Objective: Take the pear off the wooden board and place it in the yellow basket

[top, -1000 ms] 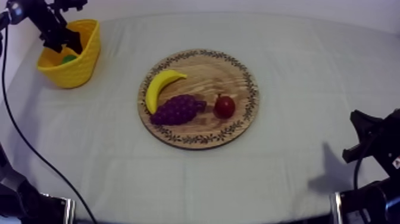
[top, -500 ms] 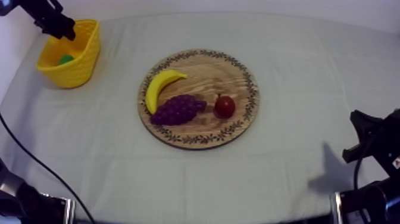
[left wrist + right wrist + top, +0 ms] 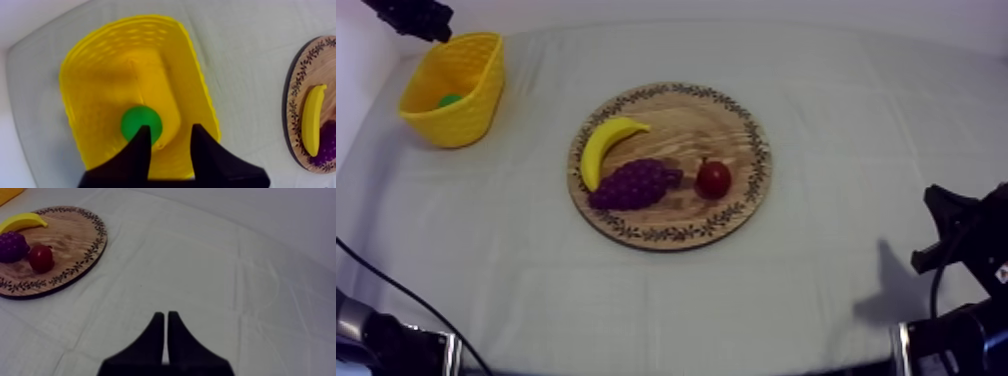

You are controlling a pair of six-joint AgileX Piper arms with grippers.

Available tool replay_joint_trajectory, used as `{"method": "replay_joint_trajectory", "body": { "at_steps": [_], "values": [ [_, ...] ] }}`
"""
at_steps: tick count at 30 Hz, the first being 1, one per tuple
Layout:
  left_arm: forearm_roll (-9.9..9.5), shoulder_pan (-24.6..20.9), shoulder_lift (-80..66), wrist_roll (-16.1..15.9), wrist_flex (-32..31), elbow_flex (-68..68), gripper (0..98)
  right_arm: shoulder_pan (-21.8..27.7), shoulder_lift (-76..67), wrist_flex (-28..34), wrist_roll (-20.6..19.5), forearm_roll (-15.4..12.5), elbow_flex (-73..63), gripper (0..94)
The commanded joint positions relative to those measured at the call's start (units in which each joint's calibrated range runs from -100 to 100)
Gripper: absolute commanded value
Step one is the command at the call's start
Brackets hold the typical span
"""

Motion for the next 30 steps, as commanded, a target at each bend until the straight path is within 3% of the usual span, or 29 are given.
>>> {"method": "replay_joint_trajectory", "body": {
  "at_steps": [1,9,21,30],
  "values": [
    [0.06,0.0,-1.24,0.13,-0.15,0.97,29.9,-0.03,-0.04,0.01,0.01,-0.01,0.0,0.4],
    [0.68,-0.28,-7.6,-0.04,-3.65,7.08,25.0,-0.03,-0.04,0.01,0.0,-0.01,0.0,0.4],
    [1.49,3.35,-31.35,-0.01,-26.54,35.32,15.0,-0.03,-0.04,0.01,0.0,-0.01,0.0,0.4],
    [-0.46,9.25,-50.53,0.4,-36.39,54.11,14.4,-0.03,-0.04,0.01,0.0,-0.01,0.0,0.4]
  ]
}}
